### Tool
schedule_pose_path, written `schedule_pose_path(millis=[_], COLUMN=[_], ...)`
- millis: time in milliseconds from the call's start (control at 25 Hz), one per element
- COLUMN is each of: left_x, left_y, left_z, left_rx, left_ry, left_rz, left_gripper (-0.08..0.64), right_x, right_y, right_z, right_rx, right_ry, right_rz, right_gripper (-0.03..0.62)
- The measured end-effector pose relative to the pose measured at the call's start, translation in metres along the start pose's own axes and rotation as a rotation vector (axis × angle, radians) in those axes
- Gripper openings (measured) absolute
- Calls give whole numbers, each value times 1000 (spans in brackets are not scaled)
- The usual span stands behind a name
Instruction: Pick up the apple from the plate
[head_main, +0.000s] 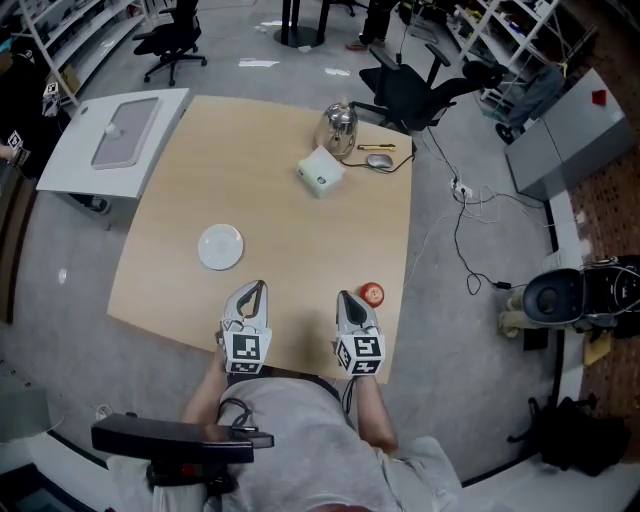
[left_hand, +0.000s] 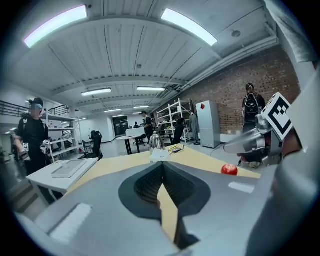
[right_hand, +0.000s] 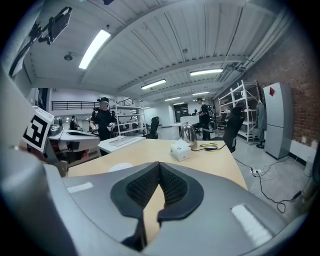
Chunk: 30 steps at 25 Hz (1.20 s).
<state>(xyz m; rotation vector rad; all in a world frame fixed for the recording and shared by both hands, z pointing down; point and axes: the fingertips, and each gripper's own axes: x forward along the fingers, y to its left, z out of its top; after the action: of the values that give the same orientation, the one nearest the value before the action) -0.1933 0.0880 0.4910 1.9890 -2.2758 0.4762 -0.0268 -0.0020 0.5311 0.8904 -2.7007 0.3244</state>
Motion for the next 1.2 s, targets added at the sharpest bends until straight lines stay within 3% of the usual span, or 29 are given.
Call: schedule_pose_path(millis=[480,640,1200], left_x=[-22,-29,-27], left_y=[31,40,48], left_z=[-1,-10,-9], left_rx=[-5,-4,13], left_ry=[-11,23,25], left_rz=[58,74,80], left_gripper=[20,20,20], right_x=[12,13,22], right_y=[37,45,49], right_z=[11,10,15], right_rx=[-32,-43,-57], right_ry=[-9,-3,-14], right_rz=[57,60,52], right_gripper=[6,6,6])
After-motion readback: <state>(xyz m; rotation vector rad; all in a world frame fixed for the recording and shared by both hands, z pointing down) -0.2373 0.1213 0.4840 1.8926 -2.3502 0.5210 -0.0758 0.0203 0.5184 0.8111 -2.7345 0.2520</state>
